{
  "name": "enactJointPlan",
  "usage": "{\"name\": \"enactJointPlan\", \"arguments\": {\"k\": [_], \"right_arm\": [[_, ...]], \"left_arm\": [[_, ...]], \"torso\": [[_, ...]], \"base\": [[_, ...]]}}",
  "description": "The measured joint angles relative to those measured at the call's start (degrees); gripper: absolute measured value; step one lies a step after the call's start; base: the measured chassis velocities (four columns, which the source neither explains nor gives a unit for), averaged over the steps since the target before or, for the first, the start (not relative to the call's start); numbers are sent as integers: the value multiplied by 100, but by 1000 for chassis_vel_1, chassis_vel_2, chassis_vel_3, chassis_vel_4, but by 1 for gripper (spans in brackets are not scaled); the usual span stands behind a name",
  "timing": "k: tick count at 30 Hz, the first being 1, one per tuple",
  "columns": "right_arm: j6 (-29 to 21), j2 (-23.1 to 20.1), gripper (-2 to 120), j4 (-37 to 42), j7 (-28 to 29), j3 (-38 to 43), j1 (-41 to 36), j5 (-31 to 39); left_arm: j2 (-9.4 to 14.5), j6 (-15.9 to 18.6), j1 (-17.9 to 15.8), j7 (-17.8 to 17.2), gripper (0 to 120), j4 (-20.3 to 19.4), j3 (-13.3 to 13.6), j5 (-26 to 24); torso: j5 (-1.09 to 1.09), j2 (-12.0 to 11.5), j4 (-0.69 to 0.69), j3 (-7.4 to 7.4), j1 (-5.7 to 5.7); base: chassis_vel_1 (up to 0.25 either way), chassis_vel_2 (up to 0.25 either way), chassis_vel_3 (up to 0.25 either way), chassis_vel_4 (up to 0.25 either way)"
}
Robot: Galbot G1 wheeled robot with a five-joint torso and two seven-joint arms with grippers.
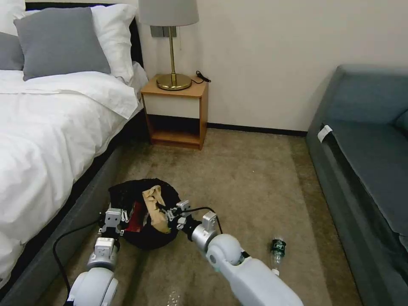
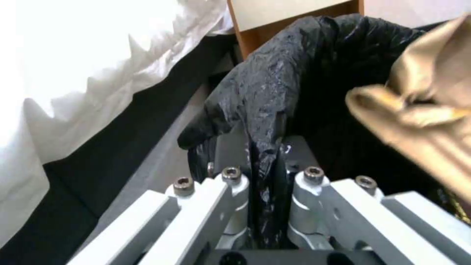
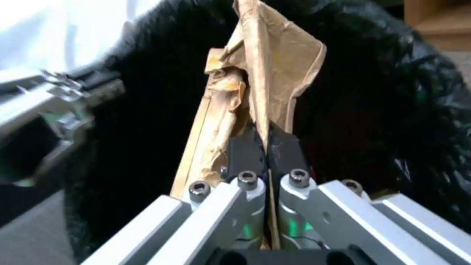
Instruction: Pick up the trash bin, then pick up the garbage on the floor and place it into the trash bin.
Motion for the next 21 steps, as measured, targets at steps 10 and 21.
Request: {"name": "enactJointPlan", "arguments": {"k": [10,21], "right_arm": [[-85,176,25,-368,366,-82,58,-364],[-74,160,65,-374,395,-42,44,-432]], "left_arm": [[30,-11,-50,14,6,12,28,-32],[40,-4,-97,14,6,84,52,-32]], "torso": [[0,0,-1,0,0],[0,0,0,0,0]], "base": [[0,0,0,0],[0,0,0,0]]}}
